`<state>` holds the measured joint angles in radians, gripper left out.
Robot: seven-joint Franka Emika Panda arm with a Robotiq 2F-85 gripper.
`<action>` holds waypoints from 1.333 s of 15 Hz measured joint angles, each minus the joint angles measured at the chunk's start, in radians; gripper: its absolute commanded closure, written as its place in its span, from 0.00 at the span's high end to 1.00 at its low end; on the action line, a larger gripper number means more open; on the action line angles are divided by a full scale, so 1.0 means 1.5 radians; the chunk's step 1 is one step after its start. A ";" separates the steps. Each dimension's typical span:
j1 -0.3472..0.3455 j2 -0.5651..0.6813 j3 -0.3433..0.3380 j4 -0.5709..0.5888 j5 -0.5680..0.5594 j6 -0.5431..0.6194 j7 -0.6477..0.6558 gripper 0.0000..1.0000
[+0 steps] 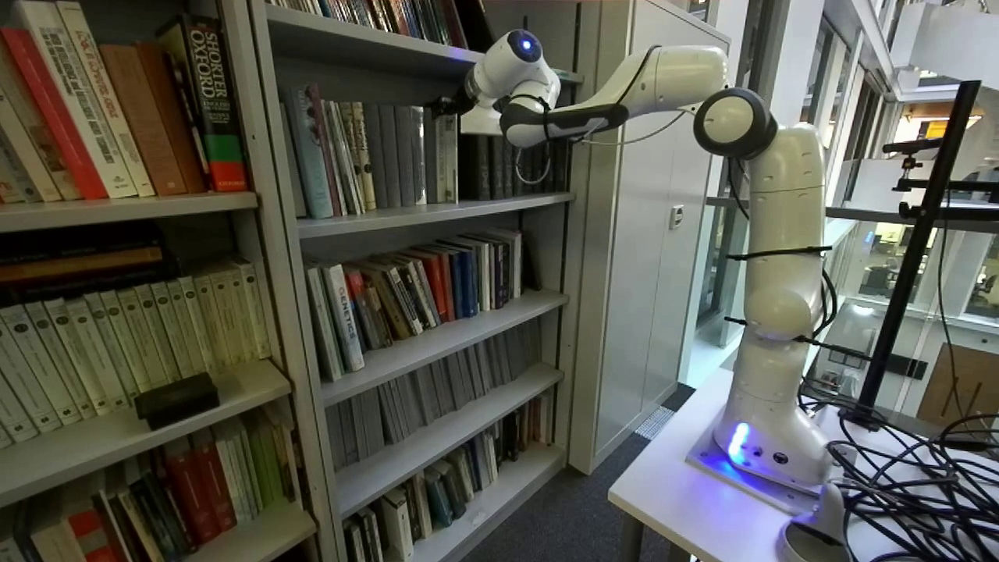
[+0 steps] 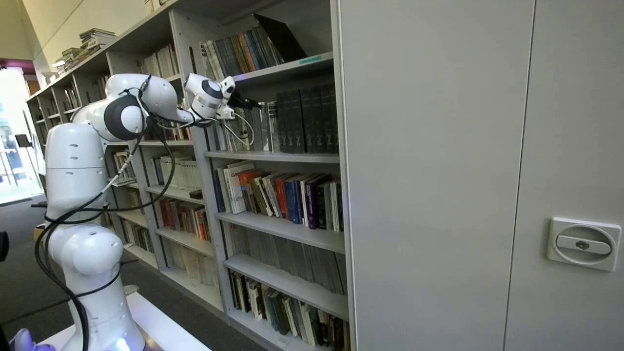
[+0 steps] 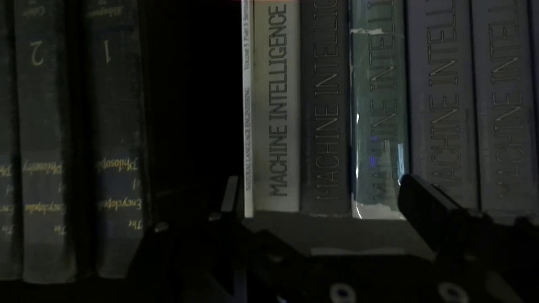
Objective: Pick up the small book from the shelf and move it to the right.
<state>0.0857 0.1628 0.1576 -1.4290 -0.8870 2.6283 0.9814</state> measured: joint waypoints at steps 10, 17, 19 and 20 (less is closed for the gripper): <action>0.004 -0.150 -0.003 -0.174 0.257 -0.084 -0.211 1.00; 0.015 -0.230 0.001 -0.195 0.479 -0.402 -0.362 1.00; 0.015 -0.240 0.001 -0.187 0.505 -0.481 -0.372 1.00; 0.015 -0.242 0.001 -0.183 0.514 -0.509 -0.374 1.00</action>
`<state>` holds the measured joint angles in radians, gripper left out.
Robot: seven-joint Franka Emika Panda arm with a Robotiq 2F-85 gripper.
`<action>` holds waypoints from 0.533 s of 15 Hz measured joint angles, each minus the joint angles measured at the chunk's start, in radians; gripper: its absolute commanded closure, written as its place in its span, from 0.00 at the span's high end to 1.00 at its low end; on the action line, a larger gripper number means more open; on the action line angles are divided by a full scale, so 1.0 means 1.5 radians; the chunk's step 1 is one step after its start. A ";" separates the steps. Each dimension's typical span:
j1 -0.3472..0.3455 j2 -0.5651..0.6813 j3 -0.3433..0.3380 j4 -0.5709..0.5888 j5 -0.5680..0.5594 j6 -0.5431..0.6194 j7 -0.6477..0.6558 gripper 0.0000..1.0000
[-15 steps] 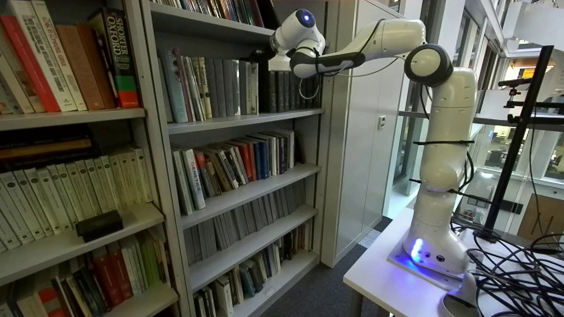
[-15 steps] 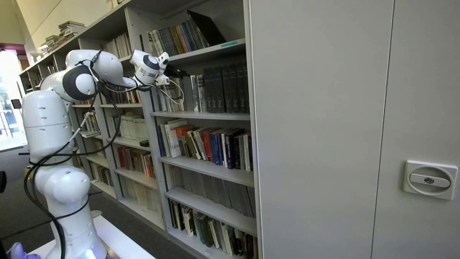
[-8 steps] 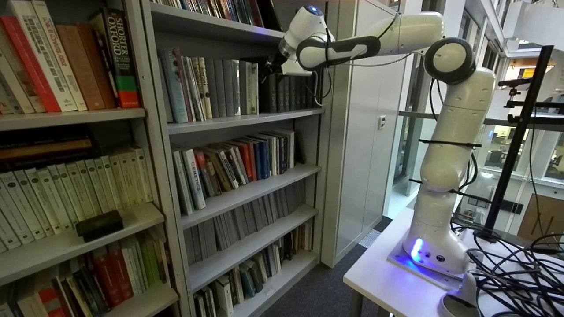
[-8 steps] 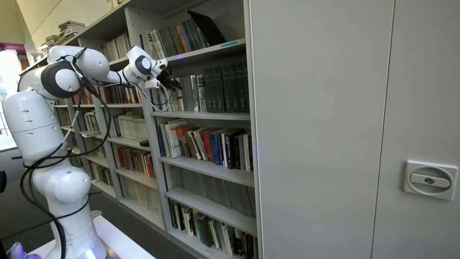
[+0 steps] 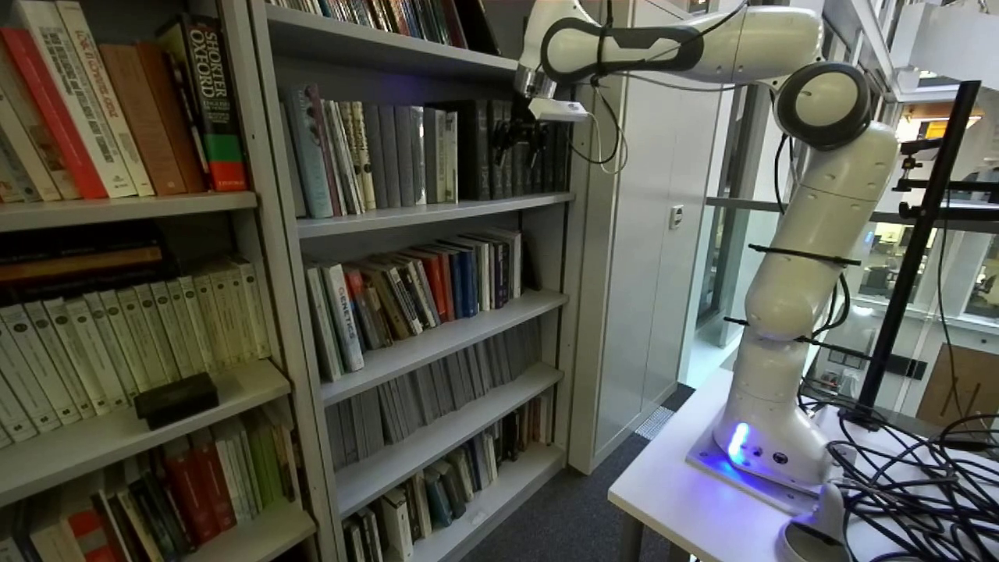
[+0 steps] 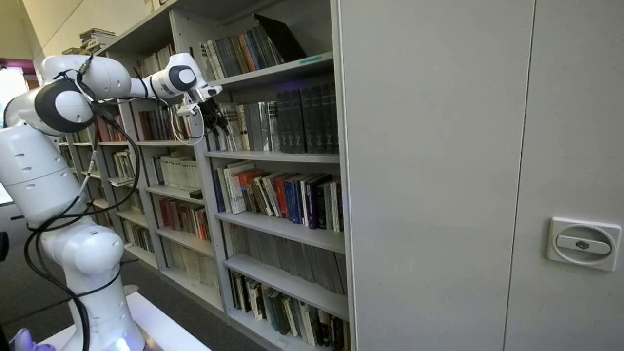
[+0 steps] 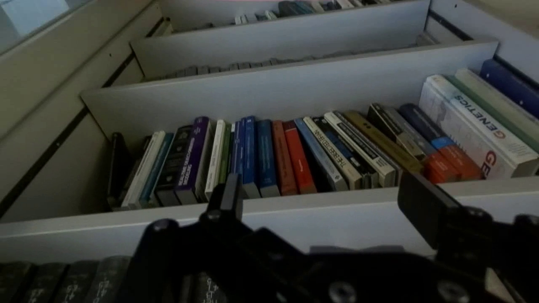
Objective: Pick up the small book from the shelf and move it to the right.
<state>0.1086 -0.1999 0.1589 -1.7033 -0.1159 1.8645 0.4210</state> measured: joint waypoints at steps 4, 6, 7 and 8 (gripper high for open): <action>0.000 -0.001 0.001 0.006 0.018 -0.024 0.000 1.00; 0.001 -0.001 0.001 0.006 0.019 -0.024 0.000 1.00; 0.001 -0.001 0.001 0.006 0.019 -0.024 0.000 1.00; 0.001 -0.001 0.001 0.006 0.019 -0.024 0.000 1.00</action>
